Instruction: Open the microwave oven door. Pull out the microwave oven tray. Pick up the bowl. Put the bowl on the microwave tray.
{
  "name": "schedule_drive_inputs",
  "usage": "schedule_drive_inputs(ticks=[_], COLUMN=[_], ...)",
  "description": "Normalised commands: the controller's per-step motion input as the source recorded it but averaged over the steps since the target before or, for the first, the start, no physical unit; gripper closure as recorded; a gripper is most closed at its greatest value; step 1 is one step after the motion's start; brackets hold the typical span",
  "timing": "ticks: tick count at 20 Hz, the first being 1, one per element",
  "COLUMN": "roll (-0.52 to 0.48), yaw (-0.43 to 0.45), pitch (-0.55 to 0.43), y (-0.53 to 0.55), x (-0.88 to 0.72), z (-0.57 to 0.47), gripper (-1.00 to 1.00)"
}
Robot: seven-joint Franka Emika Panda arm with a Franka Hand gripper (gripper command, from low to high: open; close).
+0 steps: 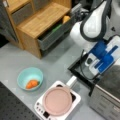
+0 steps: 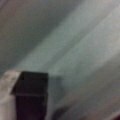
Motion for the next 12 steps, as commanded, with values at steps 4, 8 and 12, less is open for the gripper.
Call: schedule_drive_inputs(ticks=[4,8,12], roll=[0.001,0.03,0.041], yaw=[0.121,0.148,0.163], pitch=[-0.072,-0.042,-0.023], y=[-0.69,-0.62,-0.55], x=[0.18,0.18,0.19], z=[-0.22,-0.19,-0.17], gripper=[1.0,1.0,1.0])
